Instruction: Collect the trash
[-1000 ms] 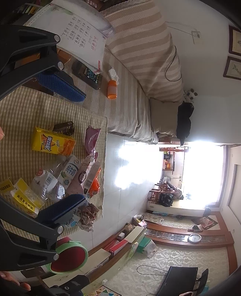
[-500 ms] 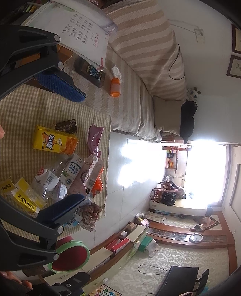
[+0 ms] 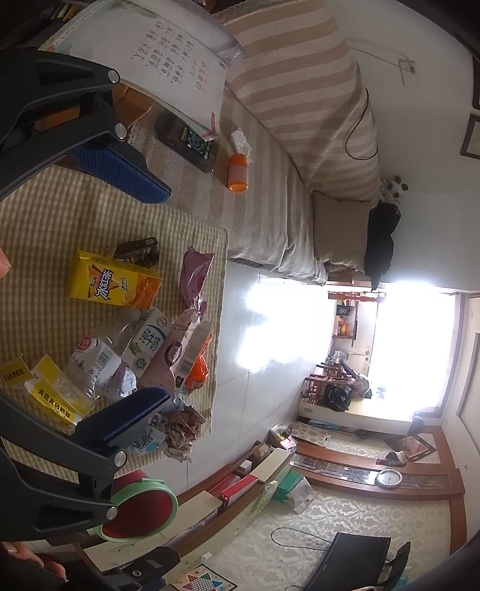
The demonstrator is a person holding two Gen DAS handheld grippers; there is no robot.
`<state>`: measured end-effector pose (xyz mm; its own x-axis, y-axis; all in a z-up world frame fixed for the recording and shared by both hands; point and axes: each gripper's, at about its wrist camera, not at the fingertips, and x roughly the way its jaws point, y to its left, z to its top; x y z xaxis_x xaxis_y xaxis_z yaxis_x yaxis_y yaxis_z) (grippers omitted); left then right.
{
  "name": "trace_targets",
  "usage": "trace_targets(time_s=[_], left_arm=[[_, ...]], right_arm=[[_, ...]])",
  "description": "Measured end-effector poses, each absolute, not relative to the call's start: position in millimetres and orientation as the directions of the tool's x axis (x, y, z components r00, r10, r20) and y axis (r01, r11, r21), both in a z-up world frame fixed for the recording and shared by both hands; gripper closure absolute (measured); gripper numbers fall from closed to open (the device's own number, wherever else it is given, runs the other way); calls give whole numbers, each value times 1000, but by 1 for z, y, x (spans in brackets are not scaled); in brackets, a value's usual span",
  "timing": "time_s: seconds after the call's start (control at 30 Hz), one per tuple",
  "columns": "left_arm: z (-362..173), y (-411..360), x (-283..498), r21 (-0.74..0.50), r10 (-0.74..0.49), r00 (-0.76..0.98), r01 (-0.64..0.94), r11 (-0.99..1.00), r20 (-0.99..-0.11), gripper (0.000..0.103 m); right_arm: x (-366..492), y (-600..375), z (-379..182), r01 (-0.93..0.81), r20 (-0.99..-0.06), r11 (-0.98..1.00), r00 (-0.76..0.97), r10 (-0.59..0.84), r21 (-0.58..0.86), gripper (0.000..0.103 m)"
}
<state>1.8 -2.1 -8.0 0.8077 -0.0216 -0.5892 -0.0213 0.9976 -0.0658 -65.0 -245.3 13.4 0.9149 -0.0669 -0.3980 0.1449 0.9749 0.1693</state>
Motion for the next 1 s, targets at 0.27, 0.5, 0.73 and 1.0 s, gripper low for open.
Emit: trace_targets(time_s=[0.27, 0.5, 0.73, 1.0], left_arm=[[-14, 3, 4, -76, -14, 801, -39, 996, -598, 8], [-17, 9, 8, -81, -19, 794, -38, 996, -608, 8], [-23, 8, 10, -71, -18, 785, -34, 997, -619, 8], [-28, 10, 13, -65, -4, 779, -47, 997, -627, 8]], right_arm=[[-66, -241, 10, 144, -397, 976, 915, -69, 164, 3], [-66, -243, 8, 157, -404, 974, 911, -80, 162, 3], [-65, -245, 5, 167, -420, 972, 903, -84, 164, 3], [-61, -247, 1, 171, -434, 971, 897, -83, 166, 3]])
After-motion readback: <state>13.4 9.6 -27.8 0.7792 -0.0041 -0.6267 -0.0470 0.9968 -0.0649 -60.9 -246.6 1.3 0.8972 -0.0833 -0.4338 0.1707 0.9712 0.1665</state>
